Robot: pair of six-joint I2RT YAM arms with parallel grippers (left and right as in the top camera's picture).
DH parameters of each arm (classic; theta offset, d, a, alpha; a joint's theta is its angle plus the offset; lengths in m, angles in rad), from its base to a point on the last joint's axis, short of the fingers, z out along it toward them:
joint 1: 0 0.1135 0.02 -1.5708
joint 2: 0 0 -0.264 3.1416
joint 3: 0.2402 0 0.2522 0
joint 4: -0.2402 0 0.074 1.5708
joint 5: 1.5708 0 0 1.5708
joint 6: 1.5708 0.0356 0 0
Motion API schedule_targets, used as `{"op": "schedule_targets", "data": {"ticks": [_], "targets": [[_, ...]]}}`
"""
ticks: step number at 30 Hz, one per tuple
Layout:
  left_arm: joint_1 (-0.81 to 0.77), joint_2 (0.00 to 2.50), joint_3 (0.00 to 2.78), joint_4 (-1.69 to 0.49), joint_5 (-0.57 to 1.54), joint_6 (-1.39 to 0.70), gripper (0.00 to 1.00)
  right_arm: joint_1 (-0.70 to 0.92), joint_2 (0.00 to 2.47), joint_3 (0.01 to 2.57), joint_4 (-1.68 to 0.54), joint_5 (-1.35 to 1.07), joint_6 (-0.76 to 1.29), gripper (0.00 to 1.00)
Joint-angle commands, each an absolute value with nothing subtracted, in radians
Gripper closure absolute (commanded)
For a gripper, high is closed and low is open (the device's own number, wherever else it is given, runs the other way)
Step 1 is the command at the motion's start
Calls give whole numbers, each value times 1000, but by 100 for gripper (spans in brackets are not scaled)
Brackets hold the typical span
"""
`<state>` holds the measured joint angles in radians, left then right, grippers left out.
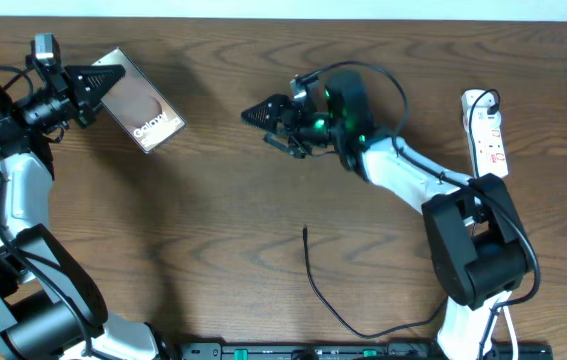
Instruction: Plug charger to phone and switch on socket
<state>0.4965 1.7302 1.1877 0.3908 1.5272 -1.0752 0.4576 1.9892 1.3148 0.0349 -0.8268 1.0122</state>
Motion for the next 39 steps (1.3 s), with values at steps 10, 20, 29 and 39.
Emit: {"op": "schedule_targets", "data": {"ticks": [10,20,29,39], "targets": [[500,1728,1197,399,1571,-1050,93,554,1982,1665,-861,-105,537,1],[500,1728,1197,399,1571,-1043,92,656,1982,1507,-1028,-103,630,1],[500,1728,1197,399,1571,-1039,93,695,1982,1404,-1068,-107,745,1],[500,1728,1197,399,1571,-1028,93,764,1982,1333,-946,-107,755,1]]}}
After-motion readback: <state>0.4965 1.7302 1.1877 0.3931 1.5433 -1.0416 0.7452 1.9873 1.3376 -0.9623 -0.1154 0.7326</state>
